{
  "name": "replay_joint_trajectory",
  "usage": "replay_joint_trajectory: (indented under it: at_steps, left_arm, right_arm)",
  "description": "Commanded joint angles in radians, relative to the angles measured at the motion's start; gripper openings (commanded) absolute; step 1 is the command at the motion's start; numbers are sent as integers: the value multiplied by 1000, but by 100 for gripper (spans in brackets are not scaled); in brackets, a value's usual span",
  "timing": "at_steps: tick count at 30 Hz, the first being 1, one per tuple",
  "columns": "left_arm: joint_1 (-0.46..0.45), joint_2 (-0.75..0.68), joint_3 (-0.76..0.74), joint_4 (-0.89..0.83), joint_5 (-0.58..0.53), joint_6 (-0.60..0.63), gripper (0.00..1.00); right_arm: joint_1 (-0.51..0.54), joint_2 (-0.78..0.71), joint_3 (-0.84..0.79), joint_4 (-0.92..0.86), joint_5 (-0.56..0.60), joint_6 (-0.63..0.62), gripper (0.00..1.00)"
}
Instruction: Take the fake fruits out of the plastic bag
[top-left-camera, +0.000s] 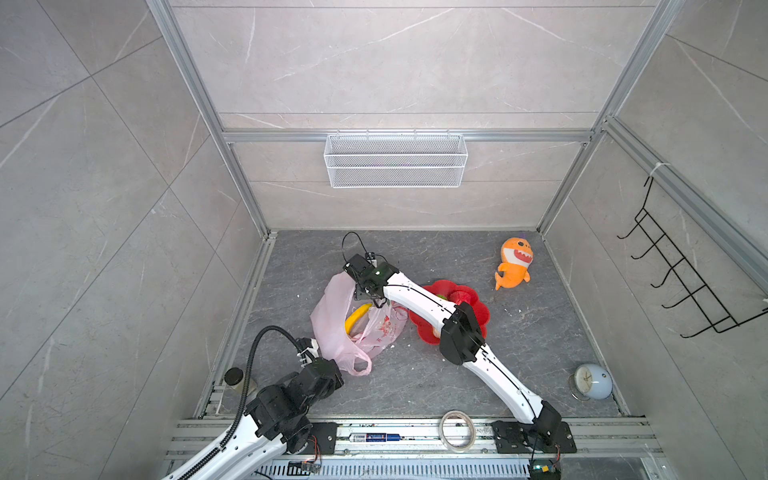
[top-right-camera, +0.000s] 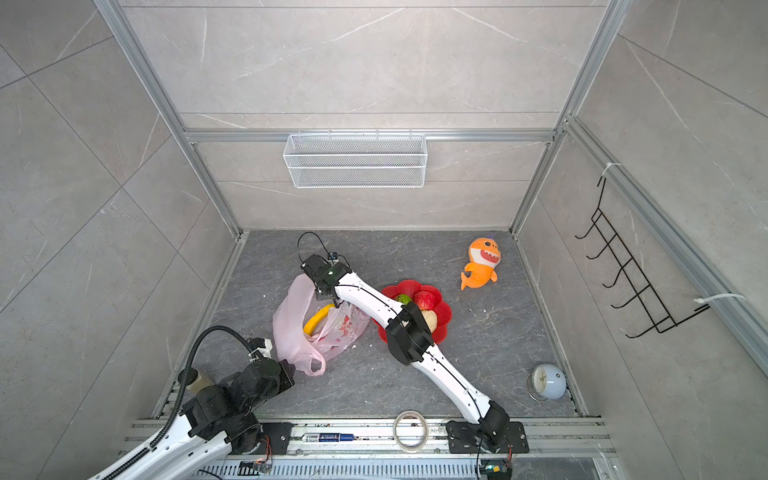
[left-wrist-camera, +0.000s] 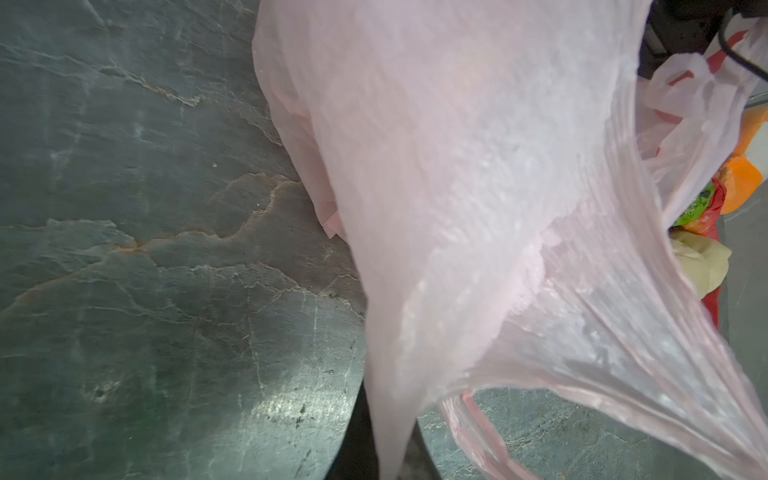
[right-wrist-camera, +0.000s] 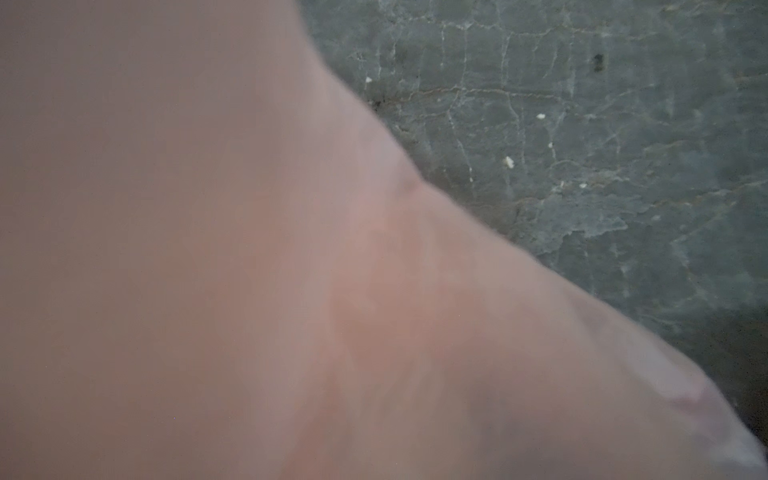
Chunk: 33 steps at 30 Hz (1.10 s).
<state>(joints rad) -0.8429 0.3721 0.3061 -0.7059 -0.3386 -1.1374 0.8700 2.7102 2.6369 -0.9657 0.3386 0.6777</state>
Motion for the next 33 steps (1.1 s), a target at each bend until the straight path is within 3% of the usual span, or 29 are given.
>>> replay_joint_trajectory:
  at_steps: [1,8,23,33]
  left_arm:
    - [-3,7,21,22,-15,25,0]
    - [-4,-5,11,51,-20,32,0]
    - [-4,-4,11,82,-14,54,0]
    - [-3,-22,8,68,-14,52,0]
  right_arm:
    - [-3,13,4,43,22,46,82]
    - [-4,-13,-84,132,53,98,83]
    - [-7,-1,-100,243,126,111,82]
    - [-11,11,-91,253,136,102,74]
